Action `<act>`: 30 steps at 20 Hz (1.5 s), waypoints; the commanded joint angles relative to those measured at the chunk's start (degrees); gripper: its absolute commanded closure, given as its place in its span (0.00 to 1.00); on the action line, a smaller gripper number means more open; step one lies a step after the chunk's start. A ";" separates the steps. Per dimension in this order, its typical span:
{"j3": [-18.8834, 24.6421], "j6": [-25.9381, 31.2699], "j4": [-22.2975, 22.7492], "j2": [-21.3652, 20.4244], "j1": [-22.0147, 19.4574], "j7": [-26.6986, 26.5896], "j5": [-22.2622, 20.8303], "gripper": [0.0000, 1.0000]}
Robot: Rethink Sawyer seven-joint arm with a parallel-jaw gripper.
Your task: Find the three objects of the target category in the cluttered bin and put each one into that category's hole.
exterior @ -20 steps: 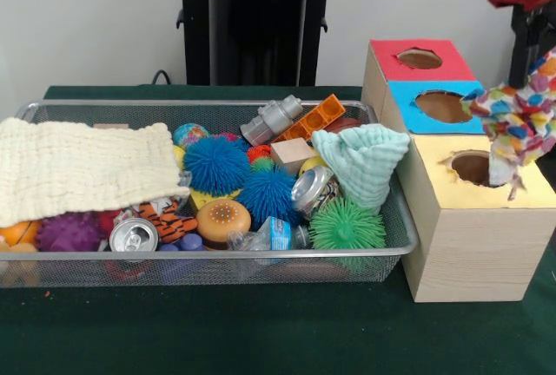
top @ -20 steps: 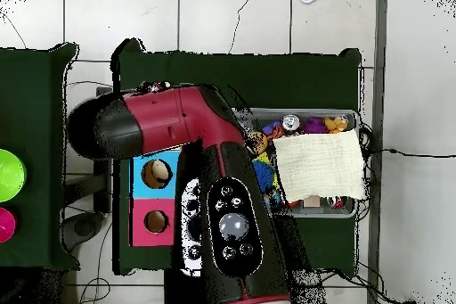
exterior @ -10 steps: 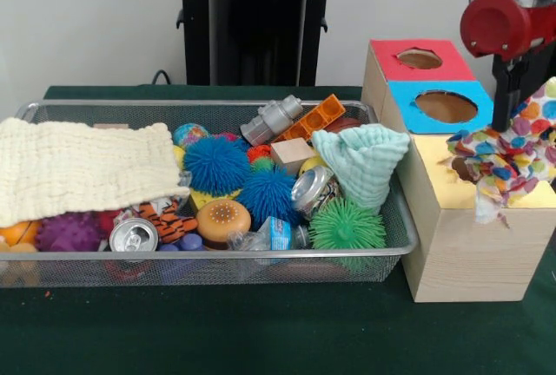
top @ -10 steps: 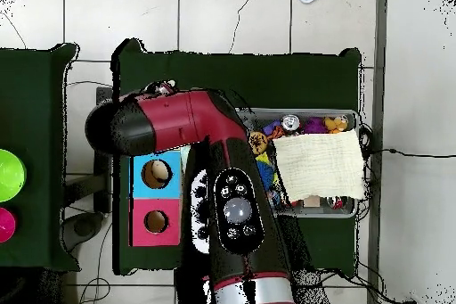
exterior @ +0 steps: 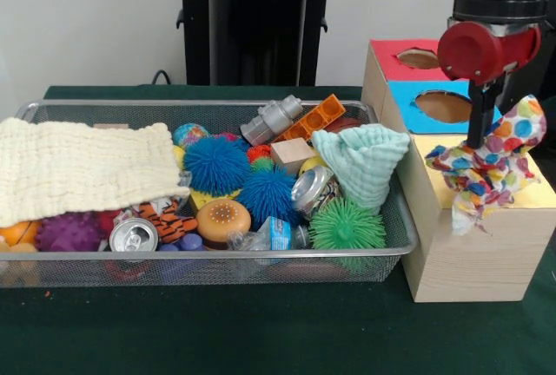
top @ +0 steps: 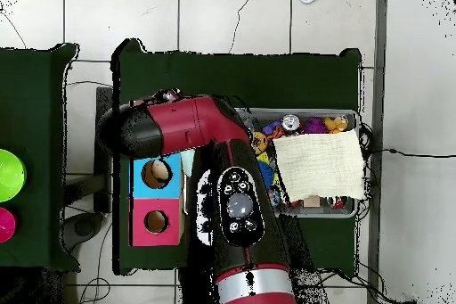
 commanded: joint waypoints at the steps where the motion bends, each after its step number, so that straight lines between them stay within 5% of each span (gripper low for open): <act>1: -2.80 -0.96 6.17 3.13 0.28 9.44 -3.00 1.00; 30: -7.70 -7.49 15.61 2.15 8.61 18.53 6.23 1.00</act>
